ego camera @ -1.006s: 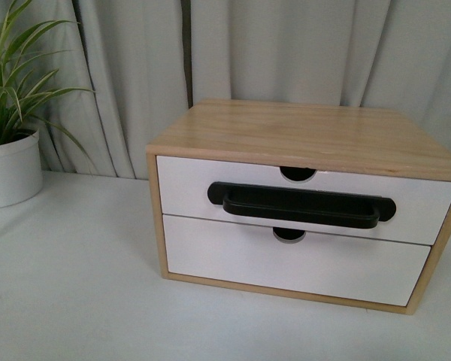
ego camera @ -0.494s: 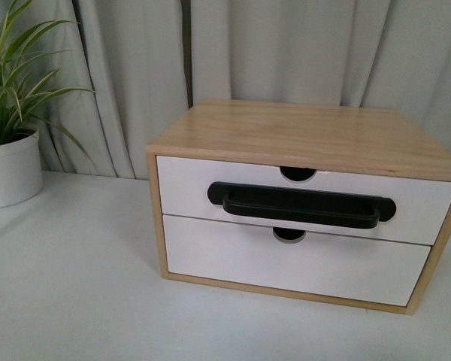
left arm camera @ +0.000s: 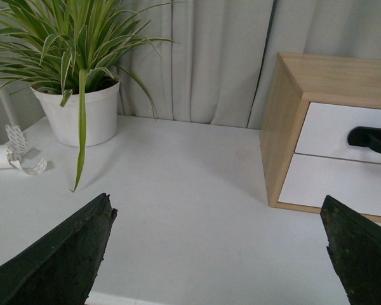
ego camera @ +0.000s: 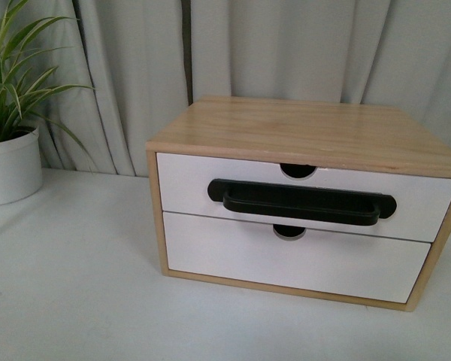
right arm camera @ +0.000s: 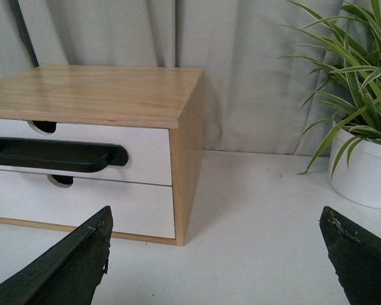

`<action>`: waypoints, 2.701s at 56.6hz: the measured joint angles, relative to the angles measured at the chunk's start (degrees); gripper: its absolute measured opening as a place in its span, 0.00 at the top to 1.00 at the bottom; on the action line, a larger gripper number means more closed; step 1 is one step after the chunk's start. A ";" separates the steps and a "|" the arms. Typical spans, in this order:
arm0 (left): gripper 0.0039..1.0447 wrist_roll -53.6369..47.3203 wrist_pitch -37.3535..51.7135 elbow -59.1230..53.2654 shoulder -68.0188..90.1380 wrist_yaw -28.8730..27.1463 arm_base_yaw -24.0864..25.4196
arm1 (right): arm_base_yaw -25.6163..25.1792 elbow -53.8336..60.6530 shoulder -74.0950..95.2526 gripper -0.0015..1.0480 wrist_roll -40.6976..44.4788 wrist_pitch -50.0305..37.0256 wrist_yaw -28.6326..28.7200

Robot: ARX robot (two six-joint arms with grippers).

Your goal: Pull drawer

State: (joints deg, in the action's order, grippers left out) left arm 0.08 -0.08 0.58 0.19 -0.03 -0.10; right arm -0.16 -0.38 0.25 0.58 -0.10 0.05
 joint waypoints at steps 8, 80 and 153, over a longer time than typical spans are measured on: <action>0.05 0.00 0.00 0.02 0.00 0.00 0.00 | 0.00 0.00 0.00 0.09 0.00 0.00 0.00; 0.05 -79.38 -1.40 43.98 81.70 21.79 -13.99 | 1.90 -44.06 66.03 0.09 65.83 25.33 31.67; 0.05 -78.20 -1.95 64.32 102.73 18.01 -27.12 | 1.99 -46.07 77.90 0.09 71.84 19.12 28.81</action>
State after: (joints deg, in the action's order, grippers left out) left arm -78.13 -2.02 64.90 102.91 17.98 -27.22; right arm 1.83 -46.46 78.15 72.42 19.03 28.86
